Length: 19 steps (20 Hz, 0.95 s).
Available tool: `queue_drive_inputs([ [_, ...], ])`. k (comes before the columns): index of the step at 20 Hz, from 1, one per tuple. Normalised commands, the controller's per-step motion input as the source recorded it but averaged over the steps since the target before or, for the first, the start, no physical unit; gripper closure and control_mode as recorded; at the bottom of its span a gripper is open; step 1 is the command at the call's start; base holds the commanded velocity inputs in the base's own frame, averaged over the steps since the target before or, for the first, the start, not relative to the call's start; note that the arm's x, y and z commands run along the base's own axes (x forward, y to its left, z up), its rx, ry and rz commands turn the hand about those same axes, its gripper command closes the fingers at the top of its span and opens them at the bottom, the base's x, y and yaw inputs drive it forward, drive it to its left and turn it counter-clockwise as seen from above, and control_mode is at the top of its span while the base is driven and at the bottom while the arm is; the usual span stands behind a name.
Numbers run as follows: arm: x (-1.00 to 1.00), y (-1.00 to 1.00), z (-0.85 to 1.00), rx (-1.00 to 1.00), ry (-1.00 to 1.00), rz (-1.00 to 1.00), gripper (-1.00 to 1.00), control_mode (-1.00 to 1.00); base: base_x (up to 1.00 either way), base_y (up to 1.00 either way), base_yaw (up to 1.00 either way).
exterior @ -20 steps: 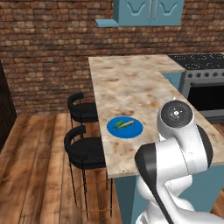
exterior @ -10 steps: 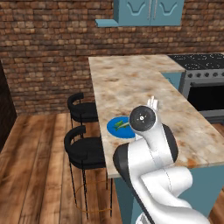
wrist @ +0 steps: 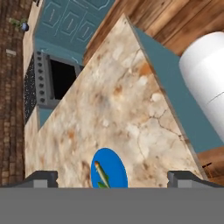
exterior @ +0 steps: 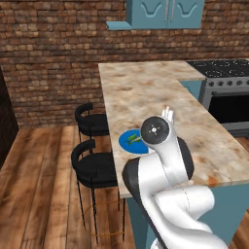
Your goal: Take the lemon wedge from the fridge and place it on the plate with fish on the dining counter.
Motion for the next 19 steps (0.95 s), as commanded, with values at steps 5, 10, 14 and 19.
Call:
queue_drive_inputs([
  [5,0.10,-0.18,-0.13,0.00,-0.01,0.01,-1.00,-1.00,0.00,0.00,0.00],
  [10,-0.02,-1.00,-0.36,0.27,-0.17,0.05,-1.00,-1.00,0.00,0.00,0.00],
  [14,-0.05,-0.89,-0.46,0.31,-0.34,0.20,-1.00,-1.00,0.00,0.00,0.00],
  [19,0.49,-0.10,-0.37,0.26,-0.21,0.21,-1.00,-1.00,0.00,0.00,0.00],
])
